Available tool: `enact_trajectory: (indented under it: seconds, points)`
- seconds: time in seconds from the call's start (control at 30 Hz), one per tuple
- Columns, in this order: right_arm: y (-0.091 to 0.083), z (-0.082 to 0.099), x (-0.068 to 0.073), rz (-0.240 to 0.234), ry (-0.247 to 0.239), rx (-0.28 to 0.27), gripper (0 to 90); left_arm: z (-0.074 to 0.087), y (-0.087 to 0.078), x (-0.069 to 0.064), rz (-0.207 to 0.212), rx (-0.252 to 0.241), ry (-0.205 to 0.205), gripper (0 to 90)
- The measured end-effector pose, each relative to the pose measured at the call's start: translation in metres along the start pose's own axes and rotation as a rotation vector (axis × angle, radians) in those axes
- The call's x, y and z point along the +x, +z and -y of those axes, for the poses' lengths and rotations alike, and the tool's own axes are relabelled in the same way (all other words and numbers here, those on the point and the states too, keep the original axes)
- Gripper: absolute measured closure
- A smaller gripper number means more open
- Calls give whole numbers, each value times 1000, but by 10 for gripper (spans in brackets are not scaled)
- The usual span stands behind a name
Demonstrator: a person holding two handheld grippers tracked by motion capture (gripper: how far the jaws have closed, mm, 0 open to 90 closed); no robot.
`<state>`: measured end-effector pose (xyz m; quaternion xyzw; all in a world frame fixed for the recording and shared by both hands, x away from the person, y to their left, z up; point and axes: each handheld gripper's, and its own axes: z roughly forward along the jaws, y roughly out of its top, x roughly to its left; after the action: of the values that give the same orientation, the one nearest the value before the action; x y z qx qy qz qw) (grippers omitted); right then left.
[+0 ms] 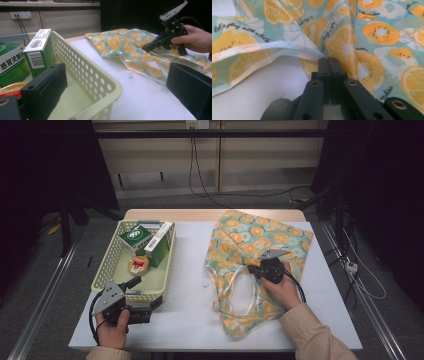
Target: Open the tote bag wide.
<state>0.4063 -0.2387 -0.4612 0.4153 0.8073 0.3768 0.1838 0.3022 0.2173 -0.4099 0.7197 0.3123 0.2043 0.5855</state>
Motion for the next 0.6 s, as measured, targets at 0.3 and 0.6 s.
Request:
enact_trajectory:
  seconds: [0.3, 0.6]
  points:
    - [5, -3, 16, -77, -19, 14, 900, 0, 1, -1, 7, 2, 6, 30]
    - [17, -11, 28, -116, -22, 18, 900, 1, 1, 0, 7, 6, 5, 30]
